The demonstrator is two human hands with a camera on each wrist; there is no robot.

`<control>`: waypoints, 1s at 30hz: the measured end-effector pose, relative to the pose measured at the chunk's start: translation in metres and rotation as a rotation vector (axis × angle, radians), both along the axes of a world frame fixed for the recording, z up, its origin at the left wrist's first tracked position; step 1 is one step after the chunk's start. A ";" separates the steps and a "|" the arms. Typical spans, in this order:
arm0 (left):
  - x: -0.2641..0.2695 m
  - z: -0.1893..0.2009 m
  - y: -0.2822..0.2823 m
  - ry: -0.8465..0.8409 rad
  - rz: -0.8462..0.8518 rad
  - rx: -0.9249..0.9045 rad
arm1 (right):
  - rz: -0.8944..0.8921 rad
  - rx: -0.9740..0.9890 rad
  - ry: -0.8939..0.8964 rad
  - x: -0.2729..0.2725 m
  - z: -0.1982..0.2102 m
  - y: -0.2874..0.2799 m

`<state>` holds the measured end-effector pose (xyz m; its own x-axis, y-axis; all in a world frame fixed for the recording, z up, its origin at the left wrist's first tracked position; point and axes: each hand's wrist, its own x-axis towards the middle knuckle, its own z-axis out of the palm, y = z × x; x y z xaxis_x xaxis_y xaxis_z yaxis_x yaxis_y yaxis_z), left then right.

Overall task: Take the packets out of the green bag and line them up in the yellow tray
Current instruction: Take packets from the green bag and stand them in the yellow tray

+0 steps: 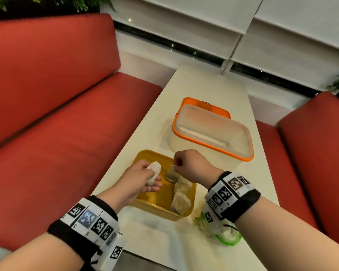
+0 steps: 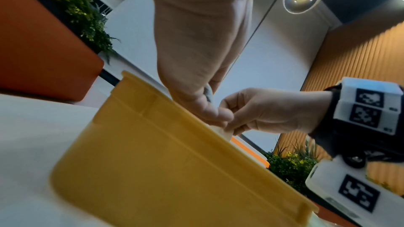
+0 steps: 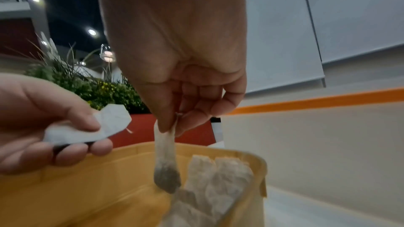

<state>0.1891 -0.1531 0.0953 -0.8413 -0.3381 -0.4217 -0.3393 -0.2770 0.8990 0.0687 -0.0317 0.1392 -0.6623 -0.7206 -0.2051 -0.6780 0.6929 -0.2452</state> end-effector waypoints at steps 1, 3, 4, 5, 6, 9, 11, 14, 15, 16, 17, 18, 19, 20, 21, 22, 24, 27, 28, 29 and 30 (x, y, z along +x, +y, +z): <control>0.000 -0.002 -0.001 0.000 0.012 0.012 | 0.001 0.038 -0.007 -0.002 -0.005 -0.003; 0.000 -0.005 -0.002 0.002 0.028 0.029 | -0.012 0.107 -0.018 -0.005 -0.013 -0.008; -0.001 -0.006 -0.004 0.003 0.030 0.035 | -0.017 0.132 -0.020 -0.006 -0.016 -0.010; 0.000 -0.007 -0.005 0.002 0.028 0.040 | -0.017 0.155 -0.018 -0.007 -0.019 -0.012; 0.000 -0.007 -0.005 0.000 0.024 0.042 | -0.014 0.179 -0.008 -0.008 -0.021 -0.013; 0.000 -0.007 -0.006 0.001 0.013 0.055 | 0.008 0.232 0.034 -0.008 -0.023 -0.016; 0.000 -0.008 -0.006 -0.003 0.010 0.059 | 0.025 0.256 0.060 -0.006 -0.022 -0.017; -0.002 -0.009 -0.005 -0.005 0.007 0.053 | 0.038 0.290 0.134 -0.003 -0.020 -0.017; -0.002 -0.009 -0.005 -0.005 0.005 0.051 | 0.039 0.296 0.165 -0.001 -0.019 -0.017; -0.003 -0.010 -0.004 -0.005 0.005 0.049 | 0.041 0.294 0.200 0.000 -0.017 -0.017; -0.003 -0.011 -0.004 -0.007 0.006 0.047 | 0.047 0.291 0.238 0.002 -0.015 -0.017; -0.004 -0.011 -0.003 -0.008 0.006 0.044 | 0.055 0.288 0.277 0.003 -0.012 -0.017; -0.004 -0.012 -0.003 -0.010 0.005 0.039 | 0.059 0.277 0.308 0.003 -0.008 -0.017; -0.004 -0.012 -0.002 -0.012 0.002 0.033 | 0.050 0.254 0.316 0.002 -0.005 -0.016; -0.004 -0.012 -0.002 -0.012 -0.003 0.024 | 0.031 0.213 0.288 0.001 0.000 -0.015; -0.004 -0.012 -0.001 -0.011 -0.008 0.016 | 0.005 0.152 0.216 0.000 0.005 -0.015; -0.006 -0.012 0.002 -0.003 -0.022 -0.004 | -0.020 -0.003 -0.023 0.000 0.013 -0.013; -0.010 -0.011 0.007 0.020 -0.046 -0.058 | 0.018 -0.111 -0.235 0.007 0.020 -0.011; -0.012 -0.011 0.008 0.024 -0.052 -0.081 | 0.036 -0.117 -0.218 0.009 0.019 -0.010; -0.013 -0.010 0.009 0.025 -0.058 -0.104 | 0.047 -0.126 -0.190 0.010 0.017 -0.010; -0.014 -0.010 0.010 0.027 -0.061 -0.123 | 0.048 -0.139 -0.171 0.011 0.016 -0.009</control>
